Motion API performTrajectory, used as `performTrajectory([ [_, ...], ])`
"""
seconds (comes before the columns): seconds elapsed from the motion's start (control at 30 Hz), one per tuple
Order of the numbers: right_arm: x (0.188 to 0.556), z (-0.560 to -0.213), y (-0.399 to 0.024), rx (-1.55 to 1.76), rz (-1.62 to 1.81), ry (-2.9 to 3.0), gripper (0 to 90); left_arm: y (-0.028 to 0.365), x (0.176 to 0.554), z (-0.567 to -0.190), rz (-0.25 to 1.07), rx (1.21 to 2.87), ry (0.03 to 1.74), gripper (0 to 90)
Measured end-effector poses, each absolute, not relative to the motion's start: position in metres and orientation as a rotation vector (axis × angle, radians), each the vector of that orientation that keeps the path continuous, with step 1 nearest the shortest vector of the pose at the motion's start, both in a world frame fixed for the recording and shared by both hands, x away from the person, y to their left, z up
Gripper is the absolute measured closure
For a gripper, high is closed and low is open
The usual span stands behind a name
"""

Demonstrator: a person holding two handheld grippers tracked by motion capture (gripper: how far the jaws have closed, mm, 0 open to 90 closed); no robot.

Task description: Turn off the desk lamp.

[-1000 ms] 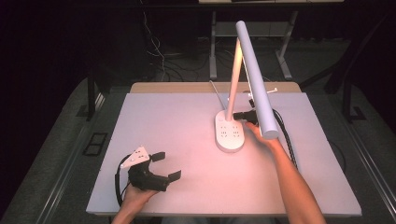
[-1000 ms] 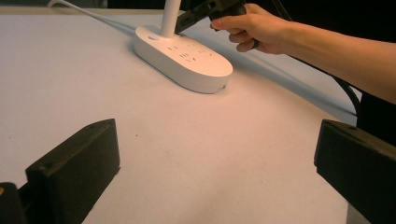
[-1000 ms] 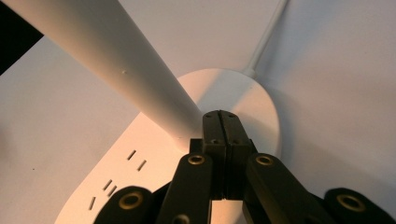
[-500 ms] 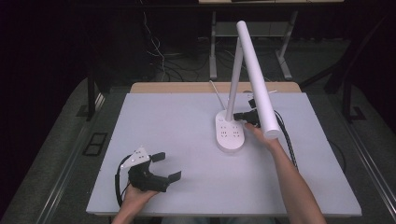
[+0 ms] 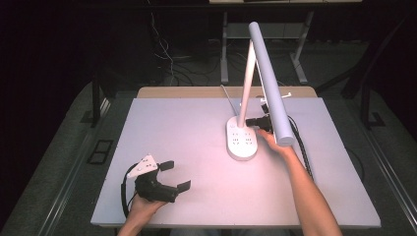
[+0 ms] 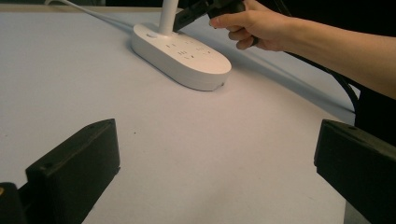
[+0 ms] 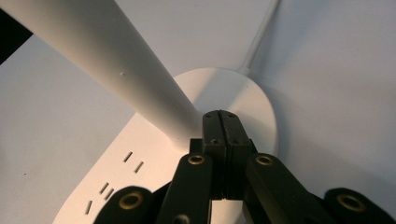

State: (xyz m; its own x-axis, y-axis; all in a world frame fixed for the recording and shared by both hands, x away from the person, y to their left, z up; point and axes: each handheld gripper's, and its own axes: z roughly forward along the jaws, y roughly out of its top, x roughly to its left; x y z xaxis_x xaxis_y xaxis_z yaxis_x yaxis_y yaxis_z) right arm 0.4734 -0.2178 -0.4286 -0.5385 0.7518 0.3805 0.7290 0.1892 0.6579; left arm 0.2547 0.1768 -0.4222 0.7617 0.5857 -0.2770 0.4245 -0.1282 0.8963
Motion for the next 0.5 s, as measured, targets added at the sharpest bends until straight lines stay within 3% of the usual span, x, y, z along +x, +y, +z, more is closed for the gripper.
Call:
performTrajectory([
  [0.5, 0.4721, -0.4295, -0.2158, 1.49, 1.287, 2.387, 90.0, 0.1769, 0.2543, -0.4219, 0.169, 1.757, 0.795, 0.0],
])
